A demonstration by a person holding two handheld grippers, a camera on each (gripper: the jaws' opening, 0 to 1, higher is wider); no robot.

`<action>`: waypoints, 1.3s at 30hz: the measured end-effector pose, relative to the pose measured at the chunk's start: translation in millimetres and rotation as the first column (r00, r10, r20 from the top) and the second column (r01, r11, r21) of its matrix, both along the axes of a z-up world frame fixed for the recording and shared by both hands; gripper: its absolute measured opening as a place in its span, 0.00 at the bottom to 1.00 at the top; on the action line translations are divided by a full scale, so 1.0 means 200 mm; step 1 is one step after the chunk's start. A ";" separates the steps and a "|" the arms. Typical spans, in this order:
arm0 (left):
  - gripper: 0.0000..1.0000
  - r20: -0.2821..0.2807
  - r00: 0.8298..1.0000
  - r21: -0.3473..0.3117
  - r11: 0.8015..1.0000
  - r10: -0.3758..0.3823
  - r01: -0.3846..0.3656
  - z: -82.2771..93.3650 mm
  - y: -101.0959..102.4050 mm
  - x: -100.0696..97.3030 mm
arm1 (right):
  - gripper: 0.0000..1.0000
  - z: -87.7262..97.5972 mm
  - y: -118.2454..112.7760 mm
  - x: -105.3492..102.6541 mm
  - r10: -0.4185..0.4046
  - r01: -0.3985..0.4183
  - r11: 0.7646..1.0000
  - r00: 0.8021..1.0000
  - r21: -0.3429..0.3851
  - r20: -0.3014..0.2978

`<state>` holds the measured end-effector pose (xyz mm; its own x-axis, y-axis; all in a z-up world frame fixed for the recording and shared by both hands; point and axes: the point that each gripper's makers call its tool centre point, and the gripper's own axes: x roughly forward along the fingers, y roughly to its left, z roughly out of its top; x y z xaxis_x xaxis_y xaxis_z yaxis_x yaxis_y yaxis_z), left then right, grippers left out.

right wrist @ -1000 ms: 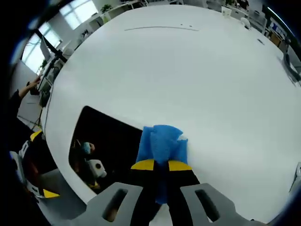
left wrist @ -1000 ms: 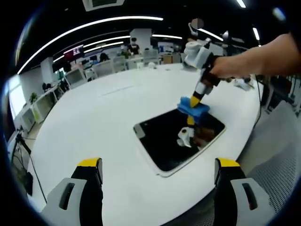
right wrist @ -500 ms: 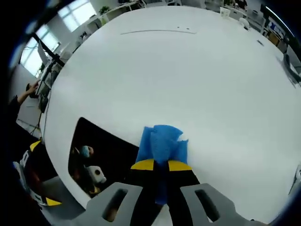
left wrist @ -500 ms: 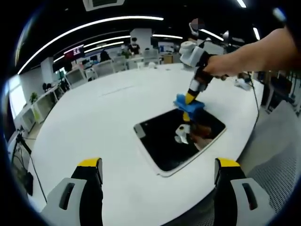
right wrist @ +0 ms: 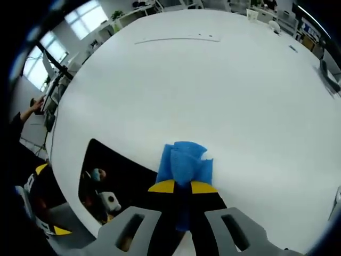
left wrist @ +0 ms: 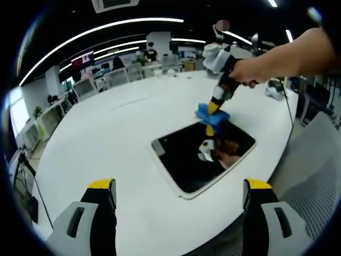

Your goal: Wipe the mirror surface with the cleaning cloth until all visible marks leave the cleaned area.

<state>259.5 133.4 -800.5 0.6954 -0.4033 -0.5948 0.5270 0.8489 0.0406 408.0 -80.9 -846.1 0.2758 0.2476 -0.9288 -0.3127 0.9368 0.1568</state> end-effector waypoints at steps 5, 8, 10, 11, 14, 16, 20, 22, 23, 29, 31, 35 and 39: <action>0.99 -0.001 1.000 0.002 1.000 -0.004 0.004 0.00 0.00 0.00 | 0.03 0.08 -0.02 0.02 -0.008 0.008 1.000 1.000 0.007 0.023; 0.99 -0.003 1.000 0.009 1.000 -0.008 0.008 -0.01 0.00 0.00 | 0.03 0.12 -0.03 0.03 -0.020 0.020 0.999 0.999 0.029 0.024; 0.99 0.002 1.000 0.008 1.000 -0.006 0.006 0.00 0.00 0.00 | 0.03 0.16 -0.05 0.02 -0.036 0.035 0.998 0.999 0.046 0.030; 0.99 0.004 1.000 0.007 1.000 -0.003 0.003 0.00 0.00 0.00 | 0.03 0.17 -0.06 0.02 -0.041 0.039 0.998 0.999 0.053 0.031; 0.99 0.012 1.000 0.004 1.000 0.002 -0.002 0.01 0.01 0.01 | 0.03 0.18 -0.10 -0.01 -0.030 0.029 0.999 0.999 0.041 0.035; 0.99 0.014 1.000 0.004 1.000 -0.002 0.002 0.01 0.00 0.01 | 0.03 0.19 -0.12 -0.03 -0.031 0.030 0.999 0.999 0.039 0.036; 0.99 0.015 1.000 -0.006 1.000 0.008 -0.008 0.01 0.01 0.01 | 0.03 0.21 -0.17 -0.08 -0.048 0.047 0.998 0.998 0.049 0.029; 0.99 0.013 1.000 -0.004 1.000 0.000 0.000 0.01 0.00 0.01 | 0.03 0.23 -0.19 -0.08 -0.048 0.046 0.998 0.998 0.045 0.040; 0.99 0.011 1.000 -0.004 1.000 -0.002 0.002 0.00 0.00 0.01 | 0.03 0.24 -0.19 -0.09 -0.053 0.051 0.997 0.998 0.050 0.041; 0.99 0.006 1.000 -0.003 1.000 -0.006 0.006 0.00 0.00 0.00 | 0.03 0.27 -0.23 -0.12 -0.057 0.054 0.997 0.997 0.053 0.051; 0.99 0.006 1.000 -0.005 1.000 -0.004 0.004 0.01 0.00 0.00 | 0.03 0.27 -0.24 -0.13 -0.054 0.051 0.998 0.997 0.047 0.053; 0.99 0.009 1.000 -0.005 1.000 -0.001 0.001 0.01 0.00 0.00 | 0.03 0.27 -0.29 -0.14 -0.065 0.062 0.997 0.997 0.046 0.051; 0.99 0.008 1.000 -0.010 1.000 0.004 -0.004 0.02 0.00 0.00 | 0.03 0.25 -0.33 -0.16 -0.074 0.072 0.996 0.996 0.051 0.046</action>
